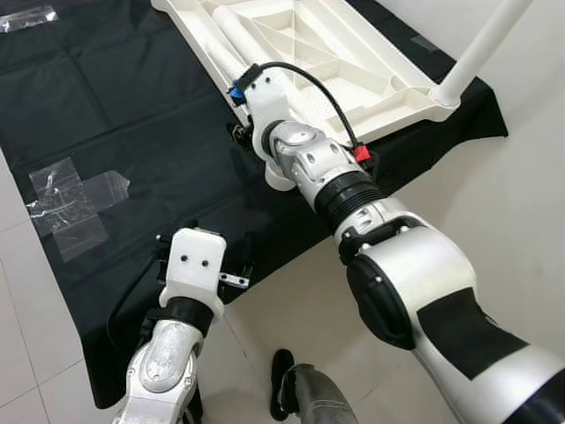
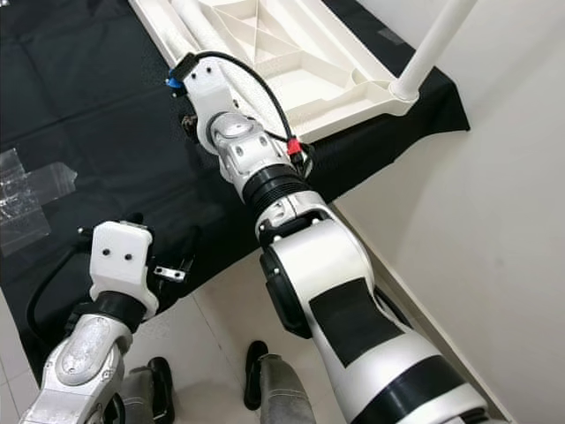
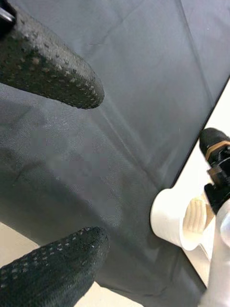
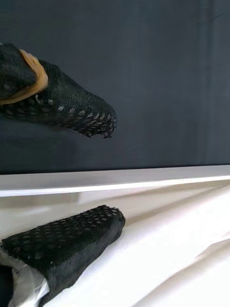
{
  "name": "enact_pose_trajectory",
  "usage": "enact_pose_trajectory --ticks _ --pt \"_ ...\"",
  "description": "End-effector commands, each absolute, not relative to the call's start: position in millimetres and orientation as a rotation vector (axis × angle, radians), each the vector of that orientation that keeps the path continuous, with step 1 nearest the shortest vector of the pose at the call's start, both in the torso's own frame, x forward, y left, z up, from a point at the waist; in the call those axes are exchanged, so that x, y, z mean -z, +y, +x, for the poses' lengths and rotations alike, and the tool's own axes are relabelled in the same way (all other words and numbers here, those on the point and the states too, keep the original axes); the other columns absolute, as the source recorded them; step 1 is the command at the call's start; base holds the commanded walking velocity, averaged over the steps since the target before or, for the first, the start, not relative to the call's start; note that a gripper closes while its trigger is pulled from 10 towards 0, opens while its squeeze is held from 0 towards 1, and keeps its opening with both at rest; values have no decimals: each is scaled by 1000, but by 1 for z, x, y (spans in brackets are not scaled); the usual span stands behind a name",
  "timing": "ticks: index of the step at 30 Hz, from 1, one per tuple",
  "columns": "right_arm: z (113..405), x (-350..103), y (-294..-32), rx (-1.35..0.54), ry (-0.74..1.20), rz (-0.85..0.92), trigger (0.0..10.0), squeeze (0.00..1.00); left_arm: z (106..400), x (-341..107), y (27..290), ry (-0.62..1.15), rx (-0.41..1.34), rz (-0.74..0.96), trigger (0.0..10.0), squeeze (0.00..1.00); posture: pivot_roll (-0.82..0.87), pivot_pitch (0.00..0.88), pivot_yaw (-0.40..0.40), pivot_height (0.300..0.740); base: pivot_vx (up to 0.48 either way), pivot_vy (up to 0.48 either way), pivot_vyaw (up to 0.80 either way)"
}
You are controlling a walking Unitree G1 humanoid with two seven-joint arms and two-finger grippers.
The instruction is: Building children table
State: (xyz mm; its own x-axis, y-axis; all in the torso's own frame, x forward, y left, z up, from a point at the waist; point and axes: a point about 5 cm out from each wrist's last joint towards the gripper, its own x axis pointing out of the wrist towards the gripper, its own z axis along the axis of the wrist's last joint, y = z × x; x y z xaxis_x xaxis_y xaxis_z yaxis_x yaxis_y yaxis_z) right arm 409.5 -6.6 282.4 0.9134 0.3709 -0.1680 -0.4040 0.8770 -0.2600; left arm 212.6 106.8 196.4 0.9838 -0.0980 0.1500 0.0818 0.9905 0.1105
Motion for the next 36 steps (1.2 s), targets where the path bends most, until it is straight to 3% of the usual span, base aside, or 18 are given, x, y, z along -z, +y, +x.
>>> enact_pose_trajectory --ticks 1,13,14,15,31,36 --pt "409 -273 -7 -399 156 -318 10000 0 210 -198 103 -149 86 76 10000 0 -26 343 -174 740 0 0 0" --pt "404 -256 -1 -481 246 -315 10000 0 214 -199 106 -156 65 81 10000 0 -39 349 -178 740 0 0 0" --pt "404 -255 -1 -500 244 -328 7765 0 214 -200 107 -158 60 83 10000 0 -40 353 -180 740 0 0 0" --pt "404 -254 -2 -512 246 -333 0 0 215 -200 108 -160 55 84 10000 0 -40 353 -180 740 0 0 0" --pt "414 -264 -31 -506 194 -386 0 0 226 -214 125 -219 6 127 10000 0 -41 357 -175 740 0 0 0" --pt "412 -270 -29 -635 106 -398 0 0 230 -218 131 -235 -8 146 10000 0 -41 357 -175 740 0 0 0"
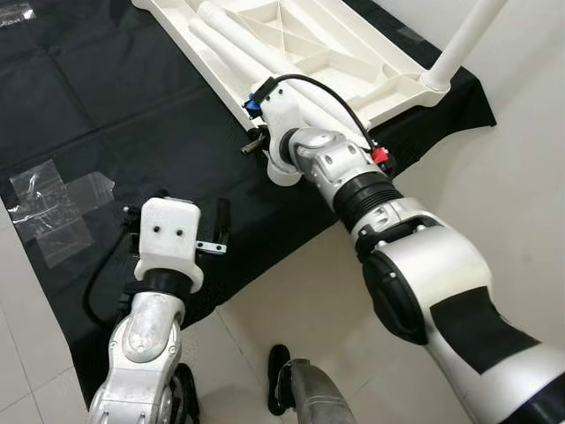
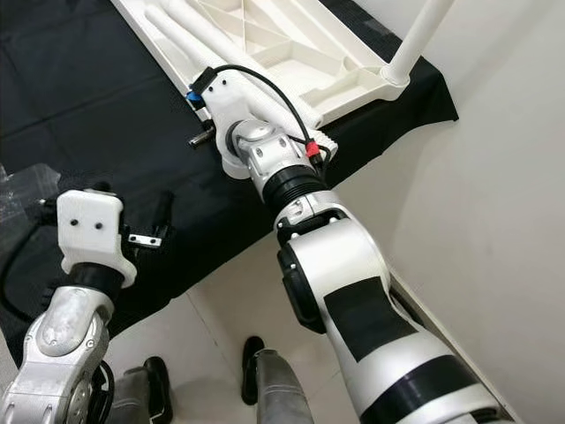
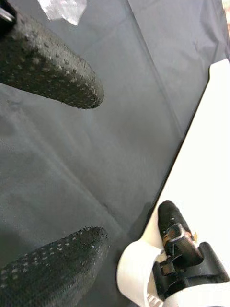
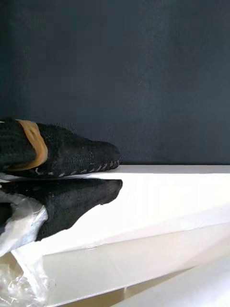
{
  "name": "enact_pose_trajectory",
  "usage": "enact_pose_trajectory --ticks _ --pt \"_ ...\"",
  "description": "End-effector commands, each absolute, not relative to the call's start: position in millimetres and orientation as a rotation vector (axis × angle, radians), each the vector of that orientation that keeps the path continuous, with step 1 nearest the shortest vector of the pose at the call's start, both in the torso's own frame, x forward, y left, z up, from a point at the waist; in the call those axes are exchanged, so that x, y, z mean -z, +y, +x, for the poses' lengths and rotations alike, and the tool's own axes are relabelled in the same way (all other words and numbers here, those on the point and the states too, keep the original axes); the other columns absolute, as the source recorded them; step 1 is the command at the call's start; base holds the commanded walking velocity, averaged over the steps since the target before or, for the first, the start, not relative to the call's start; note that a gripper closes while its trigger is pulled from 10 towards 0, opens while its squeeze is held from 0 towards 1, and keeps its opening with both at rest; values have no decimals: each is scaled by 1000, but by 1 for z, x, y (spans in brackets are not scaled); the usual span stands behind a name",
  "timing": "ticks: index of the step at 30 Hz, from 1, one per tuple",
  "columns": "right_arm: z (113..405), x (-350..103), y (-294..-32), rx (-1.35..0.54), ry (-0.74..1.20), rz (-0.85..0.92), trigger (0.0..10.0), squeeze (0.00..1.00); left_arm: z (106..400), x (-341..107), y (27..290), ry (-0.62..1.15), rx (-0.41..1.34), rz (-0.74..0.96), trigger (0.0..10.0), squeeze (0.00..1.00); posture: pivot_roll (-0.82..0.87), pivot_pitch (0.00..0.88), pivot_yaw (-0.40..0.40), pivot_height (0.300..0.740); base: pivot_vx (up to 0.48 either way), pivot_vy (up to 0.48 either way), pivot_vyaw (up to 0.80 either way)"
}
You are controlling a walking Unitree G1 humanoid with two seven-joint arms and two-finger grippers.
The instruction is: Building children table
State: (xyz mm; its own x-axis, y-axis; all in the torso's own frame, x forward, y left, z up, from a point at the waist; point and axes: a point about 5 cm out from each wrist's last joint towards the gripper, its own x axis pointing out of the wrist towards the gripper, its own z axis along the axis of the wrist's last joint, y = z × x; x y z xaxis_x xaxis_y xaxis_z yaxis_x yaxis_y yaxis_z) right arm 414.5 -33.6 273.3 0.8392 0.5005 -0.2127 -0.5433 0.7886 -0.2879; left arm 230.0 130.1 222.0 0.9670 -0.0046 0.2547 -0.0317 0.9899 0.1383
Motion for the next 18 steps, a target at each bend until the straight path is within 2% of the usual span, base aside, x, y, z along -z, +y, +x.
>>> enact_pose_trajectory --ticks 1,6,11,18 --pt "410 -267 -29 -679 111 -417 0 0 231 -218 132 -238 -10 148 10000 0 -45 356 -177 740 0 0 0" --pt "406 -255 -30 -797 122 -459 0 0 231 -219 132 -242 -12 149 10000 0 -48 355 -178 740 0 0 0" --pt "406 -244 -39 -799 149 -500 0 0 232 -220 132 -246 -13 149 10000 0 -48 355 -178 740 0 0 0" --pt "403 -250 -44 -907 96 -510 0 0 234 -220 131 -244 -6 146 10000 0 -53 354 -185 740 0 0 0"
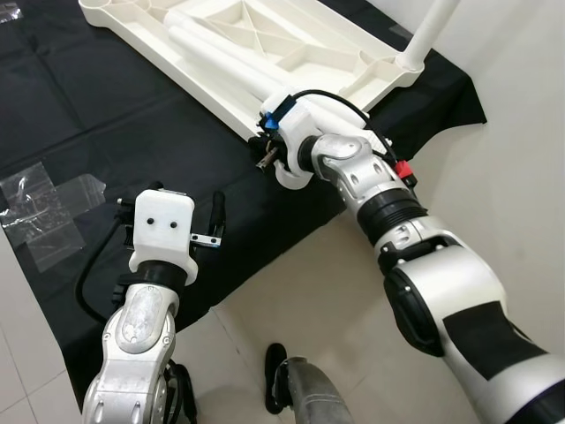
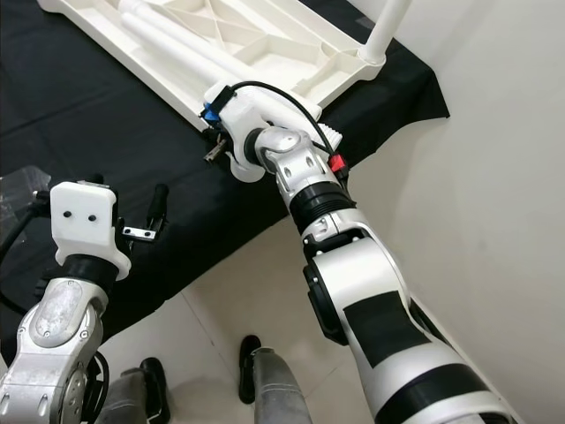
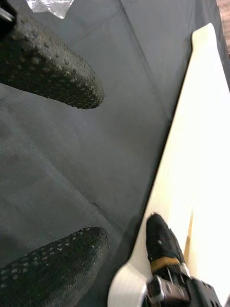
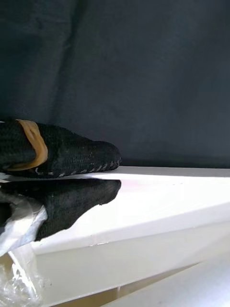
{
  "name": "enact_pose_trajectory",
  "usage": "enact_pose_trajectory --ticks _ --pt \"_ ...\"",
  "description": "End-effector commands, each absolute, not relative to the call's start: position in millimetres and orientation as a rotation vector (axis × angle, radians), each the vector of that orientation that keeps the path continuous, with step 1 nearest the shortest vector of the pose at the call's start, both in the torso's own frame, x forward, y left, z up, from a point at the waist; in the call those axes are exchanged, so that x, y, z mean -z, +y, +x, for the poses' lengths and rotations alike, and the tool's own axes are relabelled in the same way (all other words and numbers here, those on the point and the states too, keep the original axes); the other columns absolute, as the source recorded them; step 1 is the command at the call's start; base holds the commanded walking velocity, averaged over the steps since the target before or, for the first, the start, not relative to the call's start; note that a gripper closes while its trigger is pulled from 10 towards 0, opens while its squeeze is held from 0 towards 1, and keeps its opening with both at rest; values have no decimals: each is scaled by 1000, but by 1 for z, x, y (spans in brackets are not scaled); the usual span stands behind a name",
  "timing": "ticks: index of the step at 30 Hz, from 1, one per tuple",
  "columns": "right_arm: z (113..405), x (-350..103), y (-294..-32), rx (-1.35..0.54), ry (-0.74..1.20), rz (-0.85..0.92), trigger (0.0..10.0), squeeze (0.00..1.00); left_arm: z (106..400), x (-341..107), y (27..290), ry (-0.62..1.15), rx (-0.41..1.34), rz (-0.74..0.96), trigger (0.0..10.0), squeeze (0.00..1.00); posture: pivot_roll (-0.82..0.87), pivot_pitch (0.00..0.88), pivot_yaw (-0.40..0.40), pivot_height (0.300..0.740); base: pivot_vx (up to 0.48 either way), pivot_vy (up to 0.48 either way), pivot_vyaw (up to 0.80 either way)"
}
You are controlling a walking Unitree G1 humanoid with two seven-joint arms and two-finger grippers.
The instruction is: Building children table
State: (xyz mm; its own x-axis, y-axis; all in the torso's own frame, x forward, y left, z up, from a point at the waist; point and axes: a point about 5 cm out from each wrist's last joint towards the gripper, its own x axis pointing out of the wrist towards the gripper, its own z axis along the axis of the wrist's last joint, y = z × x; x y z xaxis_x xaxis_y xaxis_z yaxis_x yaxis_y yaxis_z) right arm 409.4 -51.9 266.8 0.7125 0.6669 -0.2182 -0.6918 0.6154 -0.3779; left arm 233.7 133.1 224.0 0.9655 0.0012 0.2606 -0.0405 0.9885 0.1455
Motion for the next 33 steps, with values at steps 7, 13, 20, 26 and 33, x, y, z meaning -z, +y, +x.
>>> enact_pose_trajectory --ticks 7,13,20,26,33 --pt "405 -258 -52 -875 71 -549 7647 0 234 -219 130 -240 -5 143 10000 0 -55 353 -186 740 0 0 0" --pt "405 -271 -48 -884 49 -458 10000 0 235 -219 129 -241 -2 138 10000 0 -58 354 -186 740 0 0 0" --pt "402 -283 -39 -925 7 -420 10000 0 235 -220 128 -245 -2 138 10000 0 -61 353 -190 740 0 0 0" --pt "401 -287 -35 -936 -8 -415 10000 741 235 -220 128 -247 -1 137 10000 0 -62 352 -191 740 0 0 0" --pt "401 -291 -32 -940 -20 -422 10000 0 234 -220 127 -248 -2 136 10000 0 -61 352 -194 740 0 0 0"
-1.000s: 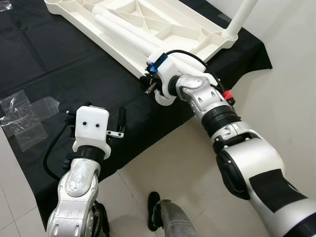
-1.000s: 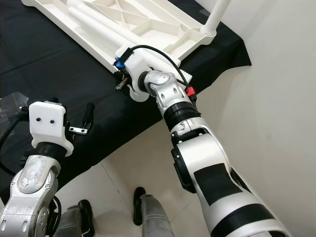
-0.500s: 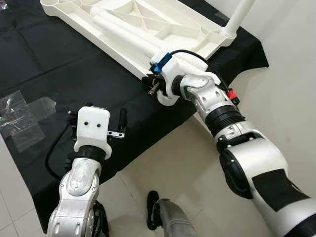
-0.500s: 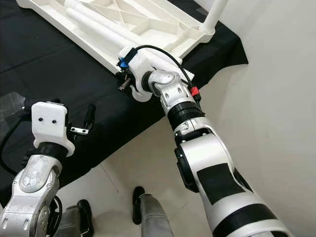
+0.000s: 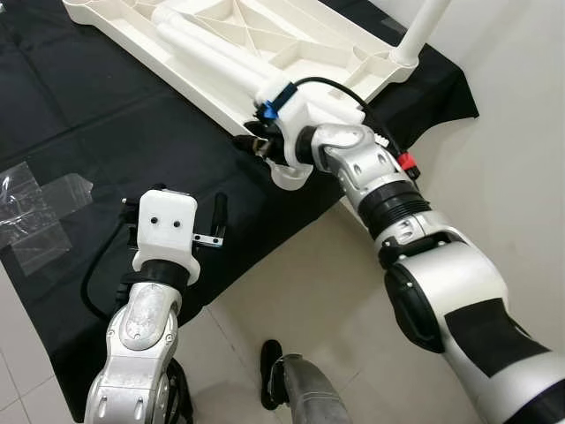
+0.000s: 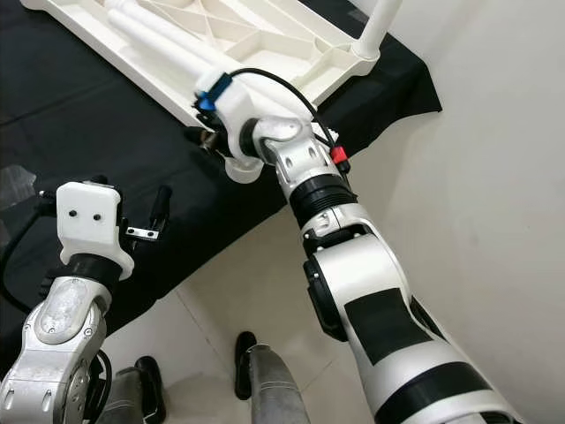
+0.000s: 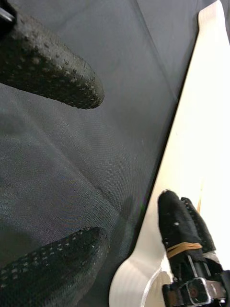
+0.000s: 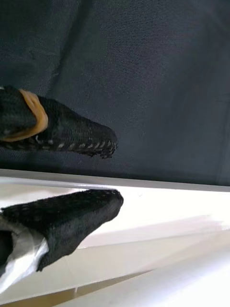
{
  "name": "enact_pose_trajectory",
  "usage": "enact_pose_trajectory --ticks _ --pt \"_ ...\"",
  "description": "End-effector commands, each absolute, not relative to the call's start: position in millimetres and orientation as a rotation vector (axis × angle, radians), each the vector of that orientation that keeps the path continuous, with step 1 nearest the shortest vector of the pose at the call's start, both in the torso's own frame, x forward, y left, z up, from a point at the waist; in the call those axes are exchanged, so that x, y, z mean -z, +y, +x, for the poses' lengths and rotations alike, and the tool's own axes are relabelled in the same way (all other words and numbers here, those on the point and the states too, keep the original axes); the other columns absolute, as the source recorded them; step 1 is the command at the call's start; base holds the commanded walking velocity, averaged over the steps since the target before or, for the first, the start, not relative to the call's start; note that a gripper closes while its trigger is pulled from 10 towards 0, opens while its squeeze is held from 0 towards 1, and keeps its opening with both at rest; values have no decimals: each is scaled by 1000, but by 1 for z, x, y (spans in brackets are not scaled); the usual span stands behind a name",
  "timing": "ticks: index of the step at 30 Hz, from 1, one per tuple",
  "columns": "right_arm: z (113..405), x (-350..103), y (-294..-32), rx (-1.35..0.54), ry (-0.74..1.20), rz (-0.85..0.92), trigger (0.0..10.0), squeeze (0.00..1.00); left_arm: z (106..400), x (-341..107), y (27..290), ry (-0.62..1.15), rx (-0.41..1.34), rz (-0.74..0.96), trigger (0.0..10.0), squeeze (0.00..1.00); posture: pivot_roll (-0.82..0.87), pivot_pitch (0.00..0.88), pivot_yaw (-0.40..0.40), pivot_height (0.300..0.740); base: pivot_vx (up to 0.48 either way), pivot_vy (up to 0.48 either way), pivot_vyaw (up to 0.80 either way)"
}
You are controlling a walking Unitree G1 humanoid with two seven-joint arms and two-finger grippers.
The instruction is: Building children table
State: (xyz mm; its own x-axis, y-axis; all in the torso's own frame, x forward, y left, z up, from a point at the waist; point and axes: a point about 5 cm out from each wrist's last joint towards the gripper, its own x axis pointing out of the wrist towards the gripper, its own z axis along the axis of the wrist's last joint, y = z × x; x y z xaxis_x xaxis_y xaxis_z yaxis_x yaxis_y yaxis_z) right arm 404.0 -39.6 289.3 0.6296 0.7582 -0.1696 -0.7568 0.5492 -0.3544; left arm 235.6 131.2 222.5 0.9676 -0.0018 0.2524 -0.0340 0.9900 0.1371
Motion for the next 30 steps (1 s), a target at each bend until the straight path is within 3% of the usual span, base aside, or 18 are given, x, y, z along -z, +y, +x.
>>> enact_pose_trajectory --ticks 1,13,23,24,29,30 --pt "401 -291 -32 -942 -20 -423 10000 0 234 -220 127 -248 -2 137 10000 0 -61 352 -194 740 0 0 0" --pt "396 -305 -25 -1003 -75 -368 10000 0 234 -220 126 -251 2 141 10000 0 -59 352 -192 740 0 0 0" --pt "387 -356 -17 -1028 -263 -110 10000 0 234 -220 123 -252 6 136 10000 0 -57 339 -193 740 0 0 0" --pt "389 -376 -24 -935 -342 -13 10000 0 233 -219 123 -250 6 134 10000 0 -55 327 -193 740 0 0 0" --pt "393 -390 -35 -826 -384 32 10000 0 233 -219 121 -250 7 132 10000 0 -54 323 -194 740 0 0 0" --pt "397 -396 -49 -728 -410 17 10000 0 232 -219 121 -250 8 130 10000 0 -51 316 -195 740 0 0 0"
